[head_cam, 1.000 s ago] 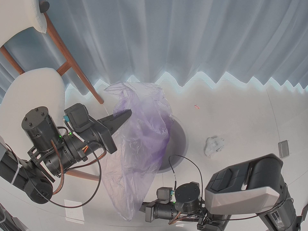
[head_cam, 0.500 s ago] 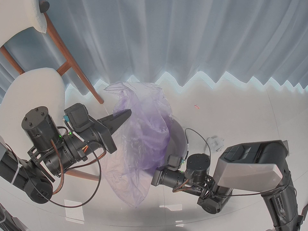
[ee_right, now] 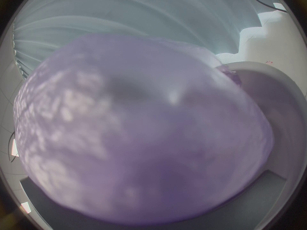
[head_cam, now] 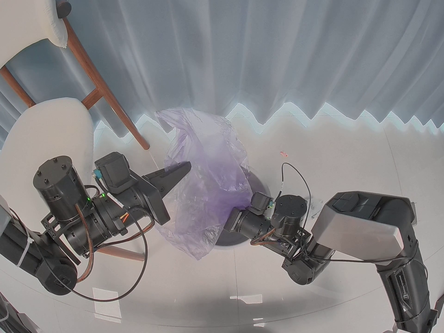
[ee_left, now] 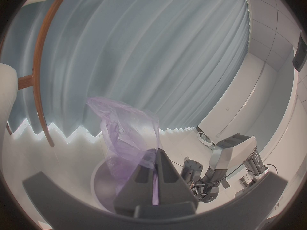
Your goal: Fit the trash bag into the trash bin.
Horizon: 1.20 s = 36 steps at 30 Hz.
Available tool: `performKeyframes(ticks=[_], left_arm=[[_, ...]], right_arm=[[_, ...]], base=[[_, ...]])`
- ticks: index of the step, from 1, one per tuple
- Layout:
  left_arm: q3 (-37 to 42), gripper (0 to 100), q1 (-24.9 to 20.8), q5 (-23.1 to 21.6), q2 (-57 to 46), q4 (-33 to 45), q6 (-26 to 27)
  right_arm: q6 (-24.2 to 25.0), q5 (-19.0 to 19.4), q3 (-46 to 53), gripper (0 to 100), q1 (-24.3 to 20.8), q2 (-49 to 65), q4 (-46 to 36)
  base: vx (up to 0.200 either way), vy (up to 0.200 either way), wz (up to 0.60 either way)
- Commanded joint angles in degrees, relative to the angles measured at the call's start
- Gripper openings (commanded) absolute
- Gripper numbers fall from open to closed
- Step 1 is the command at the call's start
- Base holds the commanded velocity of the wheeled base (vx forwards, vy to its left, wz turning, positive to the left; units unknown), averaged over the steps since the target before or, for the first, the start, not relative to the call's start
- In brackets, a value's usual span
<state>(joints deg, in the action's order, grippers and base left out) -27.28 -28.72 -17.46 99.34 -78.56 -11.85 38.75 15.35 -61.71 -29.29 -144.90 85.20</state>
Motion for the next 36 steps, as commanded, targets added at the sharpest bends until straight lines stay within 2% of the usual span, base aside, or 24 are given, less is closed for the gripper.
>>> performKeyframes(ticks=[1, 7, 12, 18, 22, 23, 26, 27, 32, 36], left_arm=[[0.04, 0, -0.11, 0.05, 0.50, -0.02, -0.02], [0.04, 0, 0.07, 0.14, 0.59, 0.16, -0.10], [0.12, 0, 0.33, 0.58, 0.41, 0.86, -0.10], [1.53, 0, -0.02, 0.67, 0.41, 3.15, -0.02], [2.50, 0, -0.19, 0.67, 0.41, 4.64, 0.07], [3.02, 0, -0.28, 0.58, 0.41, 5.08, 0.25], [3.82, 0, -0.46, 0.41, 0.33, 5.52, 1.04], [5.31, 0, -0.63, 0.14, 0.50, 5.78, 2.71], [8.03, 0, -3.01, -0.65, 0.41, 5.69, 3.85], [10.23, 0, -4.06, -4.25, -0.11, 5.78, 3.85]], right_arm=[[-0.08, -1.90, -0.69, 0, -0.50, -2.85, 0.32], [0.36, -3.31, 8.10, 0, -5.69, 0.58, 0.41], [3.35, -3.22, 19.61, 0, -9.47, 9.81, 0.05], [3.26, -1.72, 35.17, 0, -9.82, 17.19, 0.58], [2.82, -0.67, 40.88, 0, -8.41, 19.65, 2.25], [2.64, 0.38, 43.95, 0, -6.48, 20.44, 4.36], [2.12, 0.74, 45.27, 0, -4.98, 21.15, 4.80], [1.24, 0.82, 45.45, 0, -1.56, 22.03, 4.80], [-2.10, 0.82, 40.09, 0, 5.21, 21.06, 4.71], [-6.59, 0.82, 32.53, 0, 8.02, 18.77, 4.80]], base=[[0.000, 0.000, 0.00], [0.000, 0.000, 0.00], [0.000, 0.000, 0.00], [0.000, 0.000, 0.00], [0.000, 0.000, 0.00], [0.000, 0.000, 0.00], [0.000, 0.000, 0.00], [0.000, 0.000, 0.00], [0.000, 0.000, 0.00], [0.000, 0.000, 0.00]])
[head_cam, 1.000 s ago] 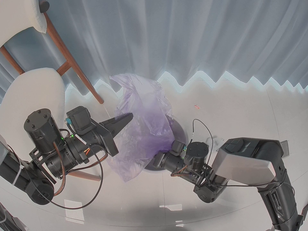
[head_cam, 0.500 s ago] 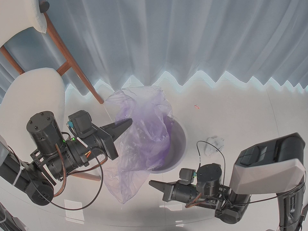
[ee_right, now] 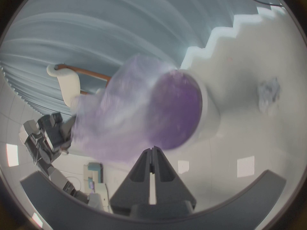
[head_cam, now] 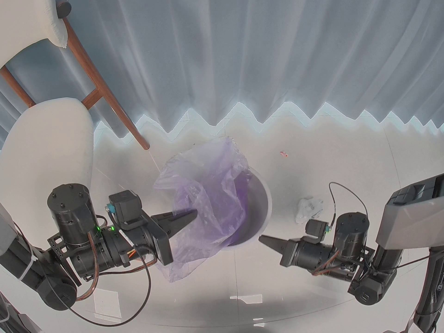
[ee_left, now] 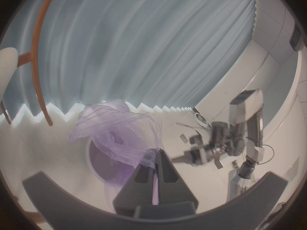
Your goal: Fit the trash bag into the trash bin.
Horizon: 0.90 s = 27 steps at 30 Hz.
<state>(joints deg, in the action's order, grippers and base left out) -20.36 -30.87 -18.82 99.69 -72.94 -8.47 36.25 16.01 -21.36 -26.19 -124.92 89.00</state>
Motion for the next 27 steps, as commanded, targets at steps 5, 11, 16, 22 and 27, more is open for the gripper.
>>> performKeyframes(ticks=[5, 11, 16, 22, 27], left_arm=[[4.98, 0, -2.80, -5.26, -0.55, 0.16, 0.47], [6.91, 0, -5.34, -6.84, -0.03, 0.07, 0.47], [7.26, 0, -5.78, -7.11, 0.15, 0.07, 0.47], [7.26, 0, -5.78, -7.11, 0.32, 0.16, 0.47], [7.35, 0, -5.78, -7.02, 0.32, 0.16, 0.39]], right_arm=[[-4.88, 0.17, -19.60, 0, 6.06, -4.99, 0.82], [-4.97, 0.17, -33.31, 0, 5.62, -11.67, 0.38], [-5.23, 0.43, -42.36, 0, 5.36, -15.80, -0.23], [-5.23, 3.86, -43.59, 0, 2.63, -16.06, -0.76], [-5.32, 3.94, -41.66, 0, -0.27, -16.06, -0.67]], base=[[0.000, 0.000, 0.00], [0.000, 0.000, 0.00], [0.000, 0.000, 0.00], [0.000, 0.000, 0.00], [0.000, 0.000, 0.00]])
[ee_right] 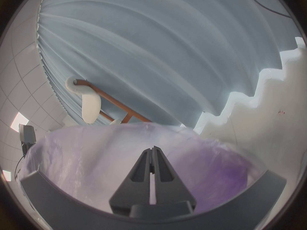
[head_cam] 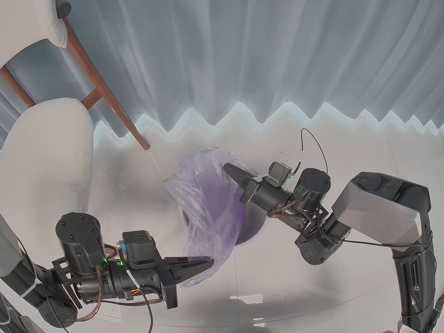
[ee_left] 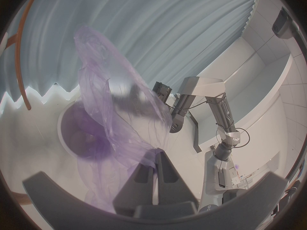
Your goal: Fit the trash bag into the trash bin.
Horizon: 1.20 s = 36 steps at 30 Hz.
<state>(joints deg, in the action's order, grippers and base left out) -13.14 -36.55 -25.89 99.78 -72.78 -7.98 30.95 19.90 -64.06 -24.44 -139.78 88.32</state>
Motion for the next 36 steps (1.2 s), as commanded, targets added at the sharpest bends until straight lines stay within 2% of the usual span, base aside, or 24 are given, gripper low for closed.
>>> performKeyframes(ticks=[1, 14, 29, 32, 36], left_arm=[[0.13, 0, -0.10, 0.05, 0.24, 0.00, -0.10], [-0.57, 0, 0.86, 0.58, 0.59, -0.08, -0.10], [-4.00, 0, 5.52, 0.58, 6.57, -0.96, -0.19], [-5.23, 0, 6.05, 0.58, 6.74, -2.10, -0.63], [-5.76, 0, 6.05, 0.67, 6.13, -2.02, -2.39]], right_arm=[[-0.01, 0.06, 1.31, 0, -2.19, -1.20, 0.01], [-0.01, 1.46, 13.70, 0, -4.39, -1.02, 1.33], [0.25, 2.52, 17.04, 0, -5.18, -1.55, 1.50], [0.16, 1.99, 16.07, 0, -4.56, 0.03, 1.50], [0.78, 1.02, 15.72, 0, -0.52, 8.38, -0.52]], base=[[0.000, 0.000, 0.00], [0.000, 0.000, 0.00], [0.000, 0.000, 0.00], [0.000, 0.000, 0.00], [0.000, 0.000, 0.00]])
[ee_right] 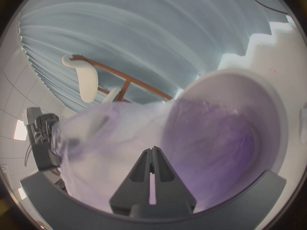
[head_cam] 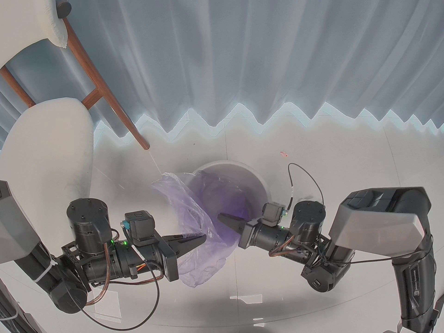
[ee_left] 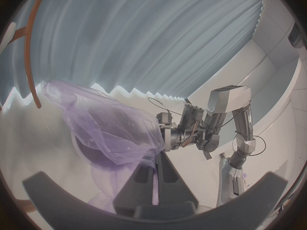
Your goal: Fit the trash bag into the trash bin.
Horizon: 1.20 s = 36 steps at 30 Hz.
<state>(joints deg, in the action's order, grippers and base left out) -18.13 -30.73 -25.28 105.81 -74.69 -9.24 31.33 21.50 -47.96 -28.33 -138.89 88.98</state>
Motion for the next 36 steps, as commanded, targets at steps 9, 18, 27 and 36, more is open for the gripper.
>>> performKeyframes(ticks=[9, 18, 27, 36], left_arm=[[-0.24, 0, -0.21, 2.26, -0.61, 0.42, -1.66], [-10.17, 0, -4.07, 3.75, -0.70, 8.42, 0.63], [-26.61, 0, -4.78, 3.93, -4.65, 41.82, 9.59], [-38.12, 0, -4.25, 9.55, -4.21, 60.98, 27.35]], right_arm=[[0.31, -2.78, 11.75, 0, 5.04, 25.86, -4.16], [1.28, -3.49, 14.91, 0, 6.01, 34.91, -7.33], [5.76, -3.40, 13.94, 0, 6.18, 37.64, -16.21], [5.76, -3.31, 14.65, 0, 6.53, 40.80, -22.18]], base=[[0.000, 0.000, 0.00], [0.000, 0.000, 0.00], [0.000, 0.000, 0.00], [0.000, 0.000, 0.00]])
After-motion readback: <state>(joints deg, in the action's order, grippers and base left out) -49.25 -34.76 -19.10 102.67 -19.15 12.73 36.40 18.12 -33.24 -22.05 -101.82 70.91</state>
